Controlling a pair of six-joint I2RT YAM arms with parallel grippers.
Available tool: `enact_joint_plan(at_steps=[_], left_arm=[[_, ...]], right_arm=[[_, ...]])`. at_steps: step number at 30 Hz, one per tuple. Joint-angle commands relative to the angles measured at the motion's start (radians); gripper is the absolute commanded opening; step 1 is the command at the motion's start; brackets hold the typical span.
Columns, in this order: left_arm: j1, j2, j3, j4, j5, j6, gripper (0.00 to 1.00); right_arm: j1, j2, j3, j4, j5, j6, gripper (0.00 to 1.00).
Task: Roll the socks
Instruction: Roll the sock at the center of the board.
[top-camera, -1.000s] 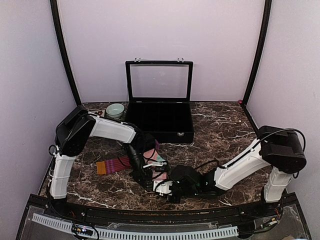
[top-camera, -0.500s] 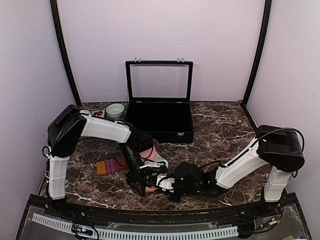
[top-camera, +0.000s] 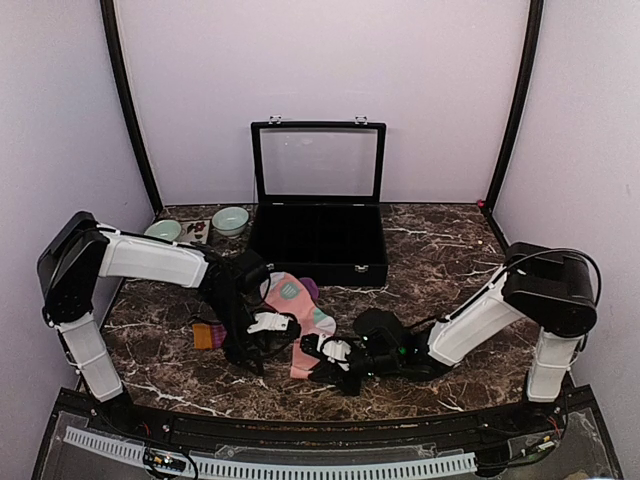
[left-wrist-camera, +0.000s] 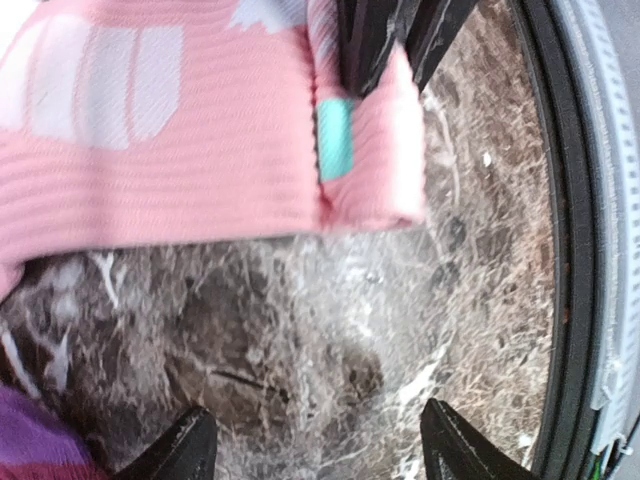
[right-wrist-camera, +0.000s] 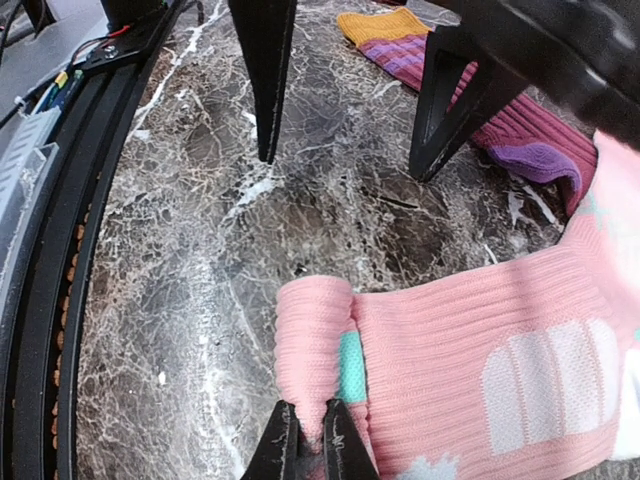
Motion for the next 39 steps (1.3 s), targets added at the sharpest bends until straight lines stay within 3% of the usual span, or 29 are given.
enact_joint_plan(at_steps=[1, 9, 20, 39], left_arm=[[0.005, -0.098, -0.141, 0.147, -0.141, -0.052, 0.72], [-0.012, -0.238, -0.213, 0.258, -0.174, 0.037, 0.71], [-0.205, -0.158, -0.144, 0.358, -0.236, 0.026, 0.65], [-0.244, -0.118, -0.128, 0.421, -0.252, 0.064, 0.56]], right_arm=[[-0.05, 0.074, -0.015, -0.198, -0.092, 0.052, 0.0], [-0.143, 0.157, 0.045, -0.255, -0.251, 0.142, 0.0], [-0.194, 0.269, 0.131, -0.371, -0.352, 0.272, 0.0], [-0.199, 0.306, 0.099, -0.346, -0.463, 0.536, 0.0]])
